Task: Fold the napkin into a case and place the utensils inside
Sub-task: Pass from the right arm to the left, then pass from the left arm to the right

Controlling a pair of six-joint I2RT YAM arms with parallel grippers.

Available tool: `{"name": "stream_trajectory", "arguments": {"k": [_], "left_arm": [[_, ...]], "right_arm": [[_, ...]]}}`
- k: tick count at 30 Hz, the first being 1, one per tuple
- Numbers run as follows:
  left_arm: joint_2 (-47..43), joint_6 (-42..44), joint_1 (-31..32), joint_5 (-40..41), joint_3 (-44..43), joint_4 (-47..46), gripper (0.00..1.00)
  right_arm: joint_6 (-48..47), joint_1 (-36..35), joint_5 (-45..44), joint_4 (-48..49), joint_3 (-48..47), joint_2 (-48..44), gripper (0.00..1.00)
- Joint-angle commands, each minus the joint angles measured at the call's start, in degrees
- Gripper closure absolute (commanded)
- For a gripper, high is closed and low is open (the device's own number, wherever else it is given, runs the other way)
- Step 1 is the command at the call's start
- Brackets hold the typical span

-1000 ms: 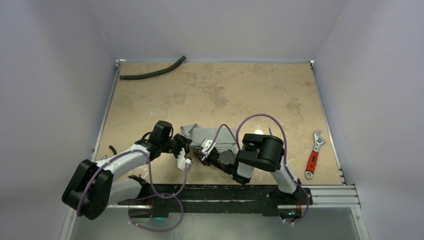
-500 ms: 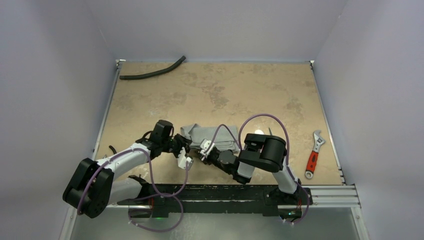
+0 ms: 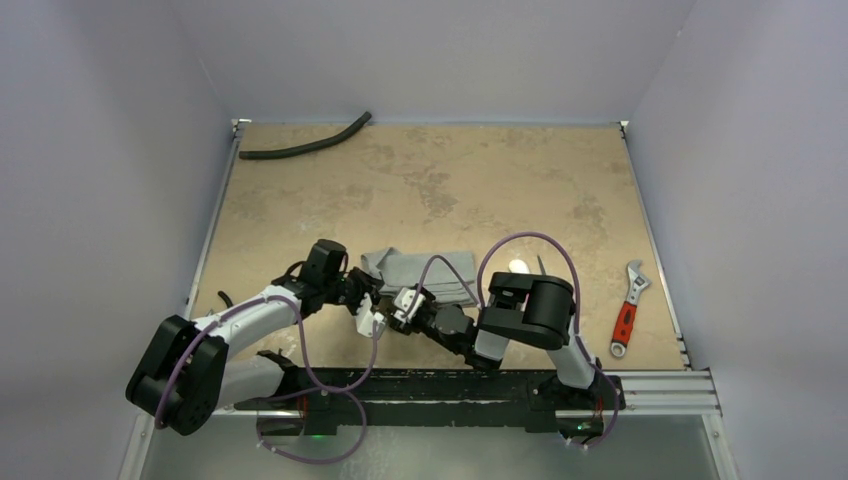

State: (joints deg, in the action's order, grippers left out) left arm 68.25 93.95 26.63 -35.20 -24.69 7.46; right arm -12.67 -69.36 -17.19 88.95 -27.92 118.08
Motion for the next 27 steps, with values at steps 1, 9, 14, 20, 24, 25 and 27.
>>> {"name": "stream_trajectory", "arguments": {"k": [1, 9, 14, 20, 24, 25, 27], "left_arm": [[0.1, -1.1, -0.2, -1.6, -1.7, 0.1, 1.0], [0.2, -1.2, -0.2, -1.4, -1.5, -0.3, 1.0], [0.2, -1.3, -0.2, -1.1, -1.4, -0.6, 1.0], [0.2, -1.5, -0.2, -0.9, -1.2, -0.7, 1.0], [0.2, -1.6, -0.2, -0.9, -1.1, -0.8, 1.0], [0.2, -1.5, -0.1, -0.9, -0.9, -0.8, 1.0], [0.1, -1.3, -0.2, -0.9, -0.9, -0.9, 1.0]], "right_arm": [[-3.9, -0.3, -2.7, 32.9, -0.5, -1.7, 0.35], [-4.0, 0.9, 0.8, 32.4, -2.1, -1.2, 0.28], [-2.8, 2.4, 5.1, 31.7, -2.7, -1.7, 0.37], [-1.3, 2.6, 7.6, 31.4, -2.5, -2.2, 0.6], [-1.0, 2.6, 6.4, 32.6, -2.6, -2.4, 0.75], [-1.0, 2.6, 6.2, 32.8, -2.7, -2.6, 0.77], [-0.7, 2.7, 5.8, 32.8, -2.8, -3.1, 0.79]]}}
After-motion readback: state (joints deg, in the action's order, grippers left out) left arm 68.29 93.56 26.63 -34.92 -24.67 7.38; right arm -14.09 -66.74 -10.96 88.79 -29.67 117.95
